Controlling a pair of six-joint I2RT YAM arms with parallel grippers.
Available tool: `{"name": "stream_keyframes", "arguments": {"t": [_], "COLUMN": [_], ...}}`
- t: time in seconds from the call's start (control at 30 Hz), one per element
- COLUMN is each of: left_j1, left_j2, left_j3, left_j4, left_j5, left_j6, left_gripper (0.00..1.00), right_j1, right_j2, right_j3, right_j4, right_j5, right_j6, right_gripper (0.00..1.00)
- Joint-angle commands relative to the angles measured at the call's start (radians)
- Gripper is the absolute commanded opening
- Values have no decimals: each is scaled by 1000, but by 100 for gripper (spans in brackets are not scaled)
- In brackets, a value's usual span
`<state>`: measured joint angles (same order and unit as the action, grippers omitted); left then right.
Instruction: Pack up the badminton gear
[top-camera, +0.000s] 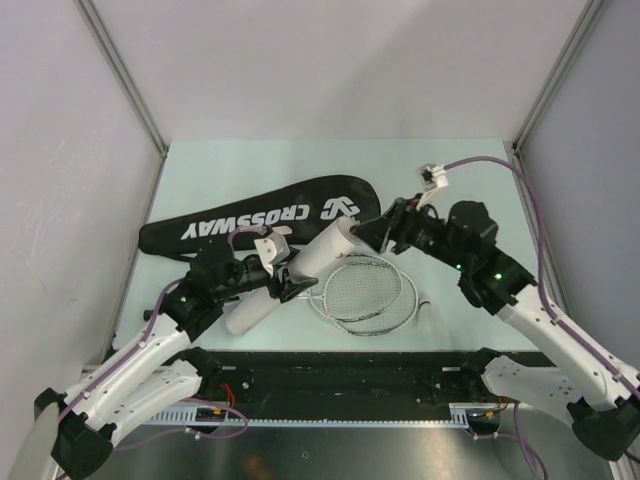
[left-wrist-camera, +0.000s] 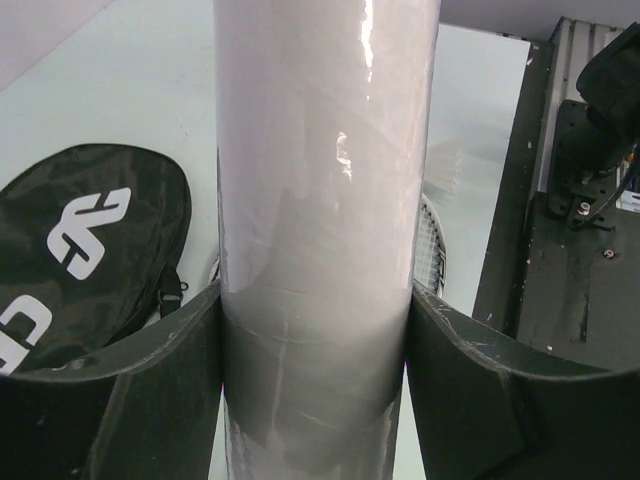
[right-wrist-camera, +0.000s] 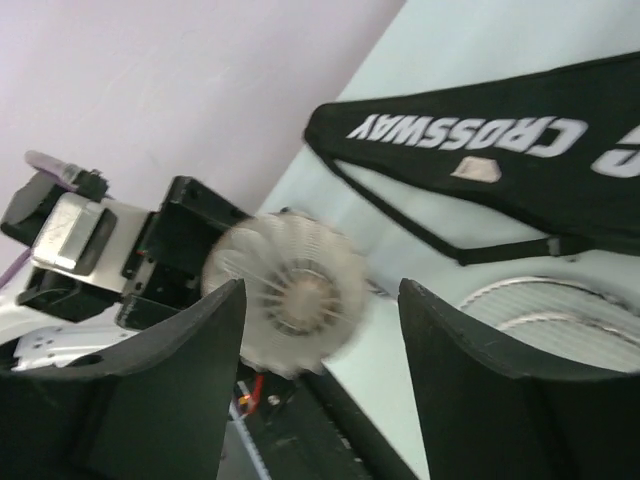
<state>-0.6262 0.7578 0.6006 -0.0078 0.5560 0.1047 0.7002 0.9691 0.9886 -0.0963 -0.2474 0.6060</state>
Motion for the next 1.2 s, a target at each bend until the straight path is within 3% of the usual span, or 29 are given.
{"name": "stream_keyframes", "arguments": {"t": [0.0, 0.13, 0.27, 0.4, 0.43, 0.57, 0.67, 0.8, 0.9, 1.0, 1.17], "left_j1": [-6, -6, -6, -6, -6, -6, -6, -6, -6, -6, -6], "left_j2": [-8, -8, -12, -23, -26, -23, -23, -20, -28, -26, -31], "left_j3": [21, 21, 21, 21, 21, 22, 24, 25, 24, 24, 25], "left_j4": [114, 114, 114, 114, 114, 114, 114, 114, 114, 114, 114], "left_j5": [24, 22, 16, 16, 15, 19, 22, 25, 25, 27, 28], "left_j6": [9, 9, 9, 9, 7, 7, 4, 3, 1, 0, 0], "left_gripper": [1, 0, 0, 0, 0, 1, 0, 1, 1, 0, 0], "right_j1": [-132, -256, -285, -275, -269, -179, -110, -64, -61, -62, -65], "right_j2": [-128, -196, -211, -216, -222, -211, -193, -392, -544, -590, -557], "right_j3": [65, 85, 81, 18, -5, -64, -80, -313, -431, -511, -617], "right_j4": [-126, -195, -353, -630, -672, -905, -1022, -927, -902, -887, -735], "right_j5": [34, -7, 81, 226, 312, 413, 482, 360, 387, 451, 500], "right_j6": [-77, -84, -156, -193, -166, -28, 235, 596, 812, 886, 909], "right_gripper": [71, 87, 88, 86, 85, 82, 86, 84, 77, 65, 64]}}
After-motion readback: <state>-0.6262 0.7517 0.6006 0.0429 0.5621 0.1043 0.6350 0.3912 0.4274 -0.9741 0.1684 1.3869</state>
